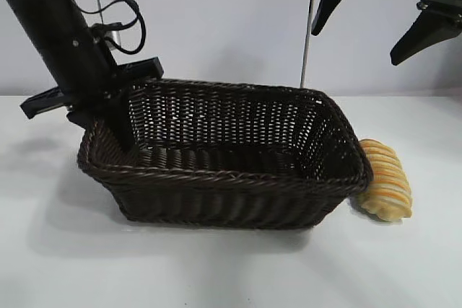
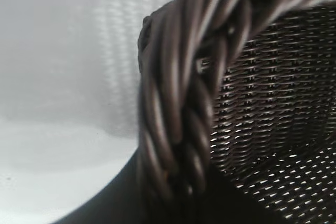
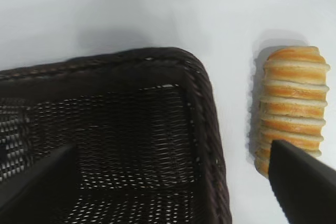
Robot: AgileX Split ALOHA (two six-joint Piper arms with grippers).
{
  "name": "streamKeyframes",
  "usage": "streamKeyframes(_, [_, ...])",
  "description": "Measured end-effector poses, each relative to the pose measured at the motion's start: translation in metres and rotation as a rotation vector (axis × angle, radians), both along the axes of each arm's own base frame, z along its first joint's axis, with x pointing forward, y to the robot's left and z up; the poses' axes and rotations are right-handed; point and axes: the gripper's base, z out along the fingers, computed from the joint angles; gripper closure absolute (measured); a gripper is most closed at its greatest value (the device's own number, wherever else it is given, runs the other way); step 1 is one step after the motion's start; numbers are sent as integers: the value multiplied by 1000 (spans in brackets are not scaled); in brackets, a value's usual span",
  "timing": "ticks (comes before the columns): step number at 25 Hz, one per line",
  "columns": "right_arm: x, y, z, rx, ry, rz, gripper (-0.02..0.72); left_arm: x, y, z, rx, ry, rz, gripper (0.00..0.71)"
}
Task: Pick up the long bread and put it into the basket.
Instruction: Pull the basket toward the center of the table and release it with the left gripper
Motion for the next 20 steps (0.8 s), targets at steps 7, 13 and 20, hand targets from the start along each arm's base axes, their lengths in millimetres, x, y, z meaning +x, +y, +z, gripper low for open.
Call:
streamKeyframes(7, [0, 0, 0, -1, -1, 0, 8, 2, -2, -3, -18, -3, 16, 550])
streamKeyframes(13, [0, 0, 0, -1, -1, 0, 8, 2, -1, -2, -2, 6, 26, 94])
streamKeyframes(20, [0, 0, 0, -1, -1, 0, 8, 4, 7, 28, 77, -53, 0, 21])
